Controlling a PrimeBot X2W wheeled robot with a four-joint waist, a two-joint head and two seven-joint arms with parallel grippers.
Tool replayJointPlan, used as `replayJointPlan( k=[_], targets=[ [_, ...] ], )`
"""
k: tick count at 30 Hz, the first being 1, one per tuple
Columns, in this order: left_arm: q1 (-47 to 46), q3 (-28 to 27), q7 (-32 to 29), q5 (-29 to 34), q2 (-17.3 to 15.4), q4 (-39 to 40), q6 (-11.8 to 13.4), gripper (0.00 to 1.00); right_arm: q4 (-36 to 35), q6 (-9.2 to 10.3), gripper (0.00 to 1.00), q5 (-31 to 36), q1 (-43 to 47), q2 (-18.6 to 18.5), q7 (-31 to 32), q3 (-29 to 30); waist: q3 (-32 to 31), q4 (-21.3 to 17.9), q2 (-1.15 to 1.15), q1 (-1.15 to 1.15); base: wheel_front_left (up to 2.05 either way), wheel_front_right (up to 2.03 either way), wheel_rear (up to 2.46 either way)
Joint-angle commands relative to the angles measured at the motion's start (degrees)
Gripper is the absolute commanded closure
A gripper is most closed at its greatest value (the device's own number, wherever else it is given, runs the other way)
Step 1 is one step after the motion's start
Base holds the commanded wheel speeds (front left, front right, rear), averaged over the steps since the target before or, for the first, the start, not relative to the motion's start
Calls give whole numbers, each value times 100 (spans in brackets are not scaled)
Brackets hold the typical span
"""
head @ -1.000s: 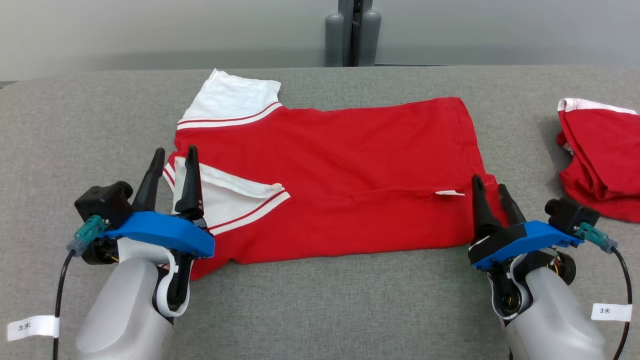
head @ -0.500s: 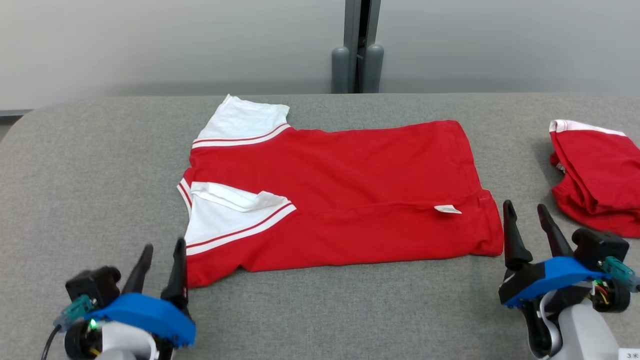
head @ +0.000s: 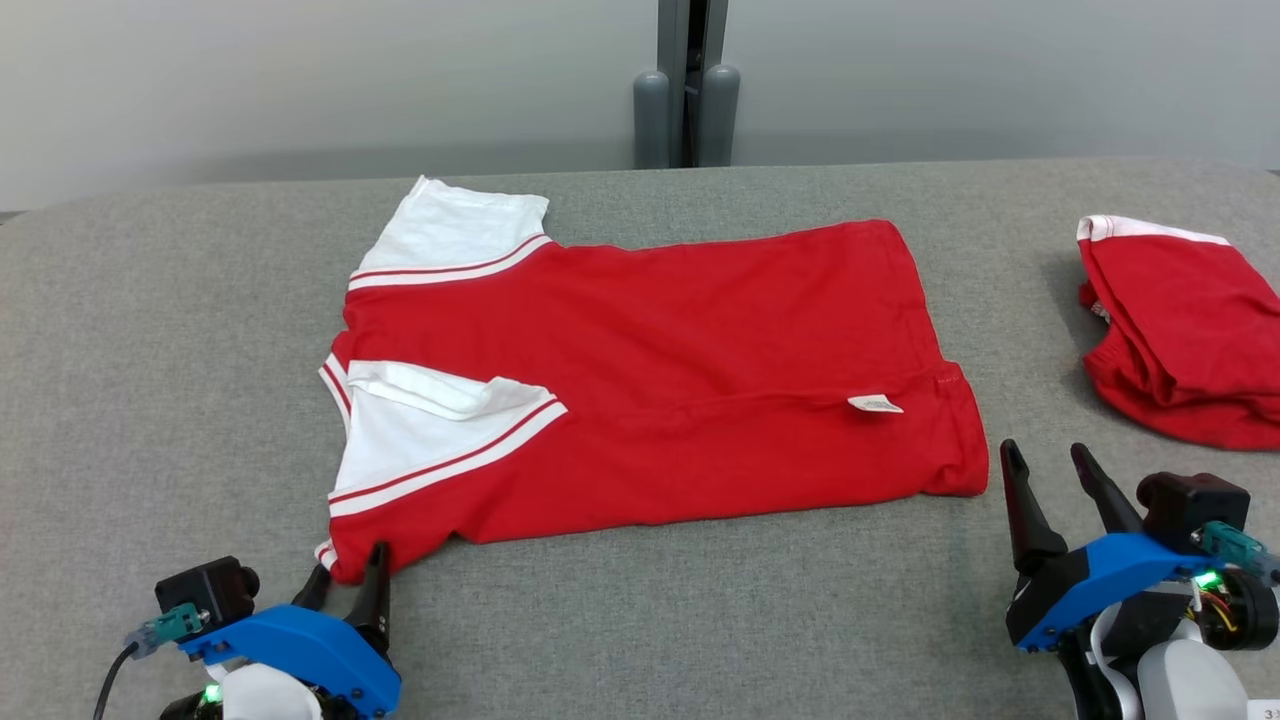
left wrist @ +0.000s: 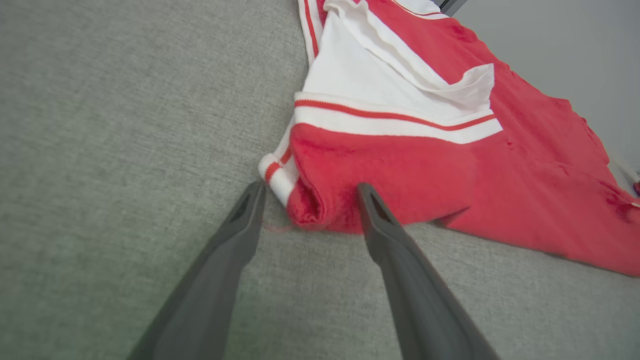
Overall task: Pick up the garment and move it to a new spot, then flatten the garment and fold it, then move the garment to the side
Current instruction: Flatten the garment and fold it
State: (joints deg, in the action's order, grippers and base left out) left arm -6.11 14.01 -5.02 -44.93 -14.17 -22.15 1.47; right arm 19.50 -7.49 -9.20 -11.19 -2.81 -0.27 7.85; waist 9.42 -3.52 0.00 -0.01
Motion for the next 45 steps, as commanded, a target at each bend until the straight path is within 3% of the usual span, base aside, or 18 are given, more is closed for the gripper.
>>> replayJointPlan(
  k=[1,2,5,15,16,18,20,21,22,28,34,42,45],
  targets=[
    [-96,20,14,-28,17,-52,-19,11,-4,0,0,20,84,-17,34,-4,16,-8,0,1,0,0,0],
    [-141,31,47,-15,21,-73,-44,42,19,-1,0,24,76,-17,62,-21,30,-15,0,1,0,0,0],
    [-243,5,192,11,44,-113,-83,100,123,0,0,20,-5,-17,151,-66,64,-11,0,1,0,0,0],
    [-338,-27,555,48,32,56,-202,100,1155,0,1,-164,-525,-16,296,-36,135,189,0,1,0,0,0],
    [-340,-32,570,52,22,75,-200,100,1310,0,14,-235,-596,-17,286,-29,138,204,0,1,0,0,0],
    [-347,-44,587,44,15,110,-192,100,1621,0,55,-303,-732,-16,273,-59,142,228,0,1,0,0,0],
    [-347,-67,623,34,-3,133,-184,100,1915,-1,67,-435,-866,-13,248,-129,141,239,0,1,0,0,0],
    [-348,-86,641,29,-17,146,-175,100,2054,0,78,-492,-927,-8,228,-178,138,239,0,1,0,0,0],
    [-353,-104,669,30,-35,158,-163,100,2172,0,97,-524,-984,-7,187,-206,134,239,0,1,0,0,0],
    [-344,-145,742,35,-107,311,-192,100,2403,0,100,-563,-1254,-11,-59,-299,84,215,0,1,0,0,0],
    [-82,-85,677,90,-203,964,-143,100,1886,0,100,-226,-1020,-18,-22,-12,-105,182,0,1,0,0,0],
    [1198,94,277,30,-471,2382,70,100,-93,0,100,-644,483,-16,890,-71,-284,101,0,1,0,0,0],
    [1995,78,57,-36,-642,3045,305,100,-1173,0,100,-853,1408,-18,1336,14,-262,48,0,1,0,0,0]
  ],
)
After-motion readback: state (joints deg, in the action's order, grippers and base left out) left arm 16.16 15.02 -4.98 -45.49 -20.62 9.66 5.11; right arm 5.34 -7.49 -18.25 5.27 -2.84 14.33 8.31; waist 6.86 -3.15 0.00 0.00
